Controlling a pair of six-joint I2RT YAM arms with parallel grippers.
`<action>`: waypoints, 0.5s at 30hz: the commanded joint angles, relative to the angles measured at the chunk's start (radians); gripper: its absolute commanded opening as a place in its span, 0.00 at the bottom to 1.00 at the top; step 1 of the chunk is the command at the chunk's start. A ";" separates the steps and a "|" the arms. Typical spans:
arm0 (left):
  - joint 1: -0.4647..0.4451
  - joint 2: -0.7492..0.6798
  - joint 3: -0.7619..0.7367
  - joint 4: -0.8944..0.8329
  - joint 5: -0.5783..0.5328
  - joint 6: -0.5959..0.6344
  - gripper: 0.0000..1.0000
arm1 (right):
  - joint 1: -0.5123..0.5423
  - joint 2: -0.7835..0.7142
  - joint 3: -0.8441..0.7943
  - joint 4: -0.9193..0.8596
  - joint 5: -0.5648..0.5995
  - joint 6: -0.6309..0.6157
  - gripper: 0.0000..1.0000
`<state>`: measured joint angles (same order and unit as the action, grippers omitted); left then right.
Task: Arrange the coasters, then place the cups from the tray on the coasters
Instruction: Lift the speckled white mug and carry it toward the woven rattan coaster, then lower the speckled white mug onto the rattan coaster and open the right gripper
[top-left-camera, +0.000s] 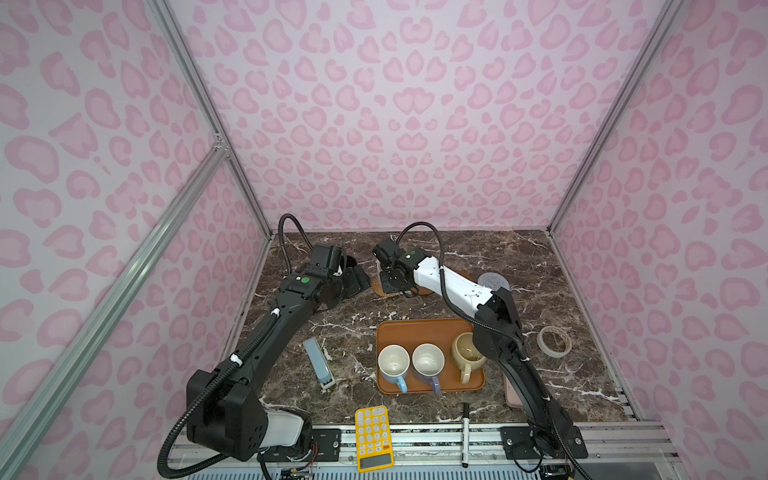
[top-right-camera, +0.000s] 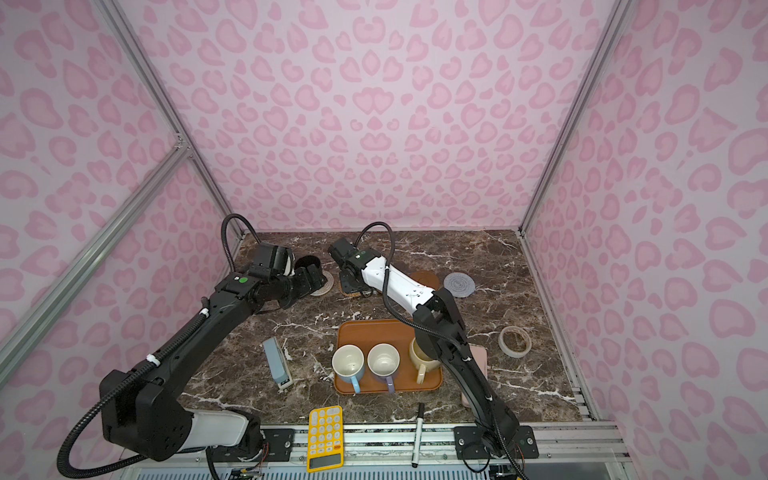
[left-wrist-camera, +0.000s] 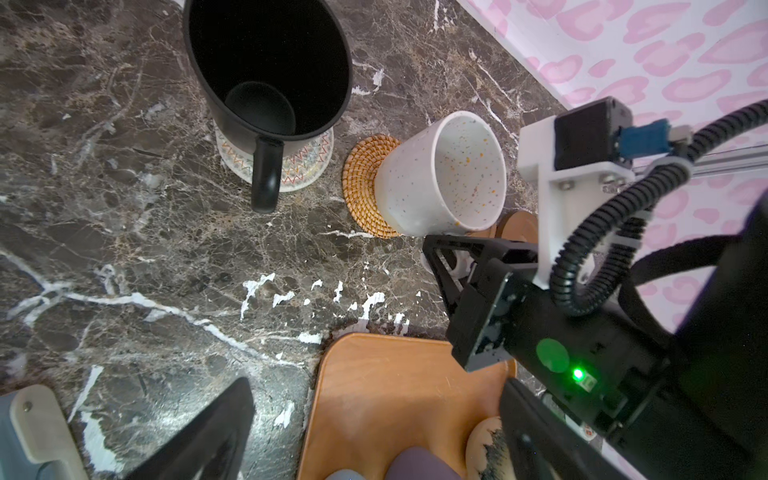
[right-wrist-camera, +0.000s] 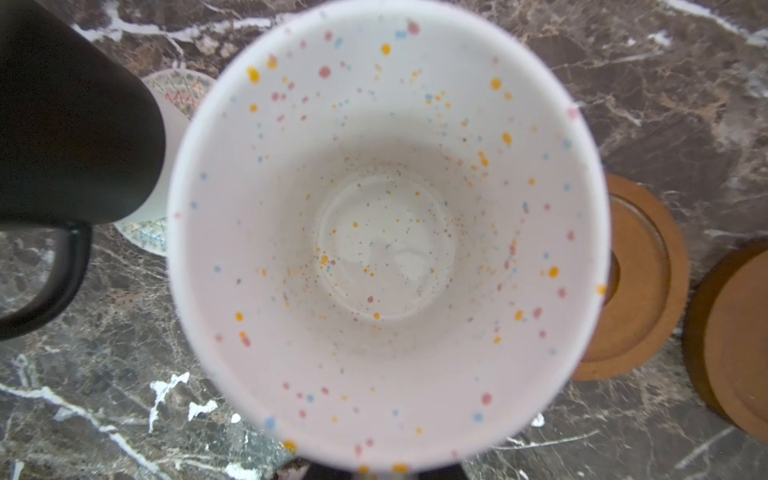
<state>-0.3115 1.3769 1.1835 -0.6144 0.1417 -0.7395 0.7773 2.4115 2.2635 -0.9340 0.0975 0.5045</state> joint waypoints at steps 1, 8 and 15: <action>0.000 -0.009 -0.013 0.013 0.003 0.002 0.94 | 0.002 0.019 0.018 0.023 0.038 -0.005 0.00; 0.000 -0.012 -0.035 0.025 0.014 0.001 0.94 | 0.003 0.046 0.022 0.050 0.029 -0.011 0.00; 0.001 -0.032 -0.061 0.028 0.019 -0.001 0.95 | 0.003 0.072 0.031 0.055 0.026 -0.013 0.00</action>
<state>-0.3115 1.3552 1.1309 -0.6075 0.1539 -0.7395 0.7795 2.4607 2.2871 -0.8951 0.1234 0.5003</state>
